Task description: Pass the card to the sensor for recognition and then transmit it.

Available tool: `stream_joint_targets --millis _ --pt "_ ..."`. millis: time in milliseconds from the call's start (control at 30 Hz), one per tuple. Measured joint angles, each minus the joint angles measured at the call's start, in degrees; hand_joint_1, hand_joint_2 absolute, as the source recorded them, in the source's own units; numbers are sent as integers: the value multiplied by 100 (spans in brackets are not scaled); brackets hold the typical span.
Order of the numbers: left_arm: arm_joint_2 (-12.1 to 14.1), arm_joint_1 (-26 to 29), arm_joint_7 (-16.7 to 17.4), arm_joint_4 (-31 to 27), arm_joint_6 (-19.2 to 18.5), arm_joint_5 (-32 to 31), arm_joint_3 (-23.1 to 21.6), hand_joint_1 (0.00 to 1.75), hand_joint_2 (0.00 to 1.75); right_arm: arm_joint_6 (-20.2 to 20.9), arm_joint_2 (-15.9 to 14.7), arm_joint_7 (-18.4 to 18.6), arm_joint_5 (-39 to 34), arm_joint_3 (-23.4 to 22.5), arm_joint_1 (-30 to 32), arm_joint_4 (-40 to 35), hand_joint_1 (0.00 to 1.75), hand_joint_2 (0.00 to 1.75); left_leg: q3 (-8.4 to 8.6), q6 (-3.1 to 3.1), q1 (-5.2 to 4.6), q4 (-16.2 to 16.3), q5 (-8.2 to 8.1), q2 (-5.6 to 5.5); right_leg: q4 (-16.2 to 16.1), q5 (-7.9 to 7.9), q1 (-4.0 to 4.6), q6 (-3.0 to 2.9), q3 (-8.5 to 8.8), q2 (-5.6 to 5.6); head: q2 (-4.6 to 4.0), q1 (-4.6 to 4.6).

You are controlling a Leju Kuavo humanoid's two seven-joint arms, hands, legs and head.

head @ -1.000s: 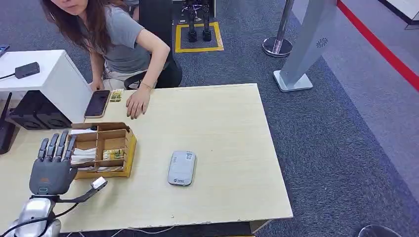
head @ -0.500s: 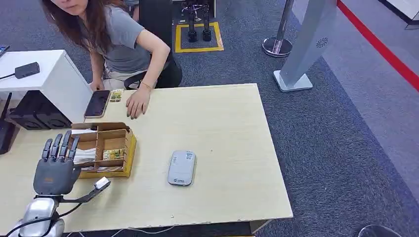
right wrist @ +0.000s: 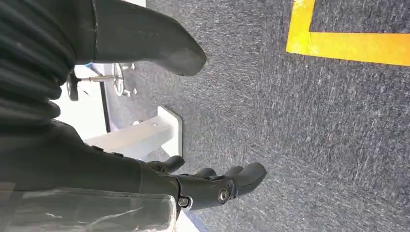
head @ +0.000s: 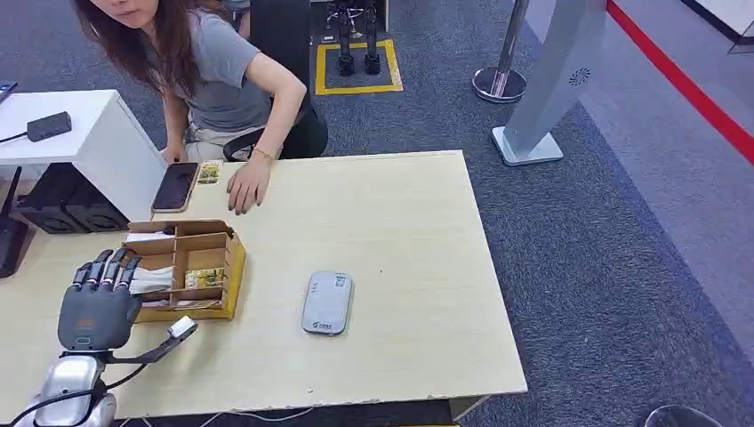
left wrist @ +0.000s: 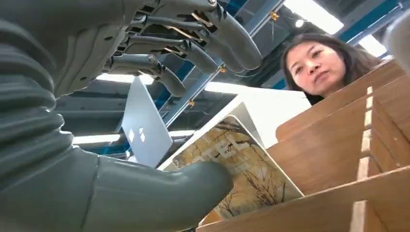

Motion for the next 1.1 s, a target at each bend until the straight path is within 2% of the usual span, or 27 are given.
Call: stream_joint_targets --millis 233,367,467,500,533,600,667,700,1100 --pt "0 -2 33 0 0 0 -35 37 175 0 0 2 0 0 0 0 0 175 0 0 0 0 0 0 0 0 0 0 0 0 0 0" --pt "13 -14 103 0 -2 0 -109 40 175 -2 -2 -4 0 0 0 0 0 175 0 0 0 0 0 0 0 0 0 0 0 0 0 -2" --pt "13 -19 103 0 -4 0 -118 56 175 -4 -2 -42 0 0 0 0 0 175 0 0 0 0 0 0 0 0 0 0 0 1 0 -2" --pt "13 -23 103 0 -4 0 -120 82 175 -9 -2 -44 0 0 0 0 0 175 0 0 0 0 0 0 0 0 0 0 0 0 0 0" --pt "13 -26 103 0 -4 0 -120 98 175 -9 -2 -46 0 0 -1 0 0 175 0 0 0 0 0 0 0 0 0 0 0 0 0 -2" --pt "13 -36 101 0 -9 0 -120 87 175 -9 -4 -52 0 0 -1 0 0 175 0 0 0 0 0 0 0 0 0 0 0 0 0 -2" --pt "13 -46 87 0 -13 0 -120 94 175 -11 -4 -52 0 0 -1 0 0 175 0 0 0 0 0 0 0 0 0 0 0 0 0 0" --pt "13 -48 74 0 -15 0 -120 105 175 -11 -7 -52 0 0 -1 0 0 175 0 0 0 0 0 0 0 0 0 0 0 0 0 0" --pt "13 -57 50 0 -28 0 -120 101 175 -22 -9 -50 0 2 -1 0 0 175 0 0 0 0 0 0 0 0 0 0 0 0 0 -2"
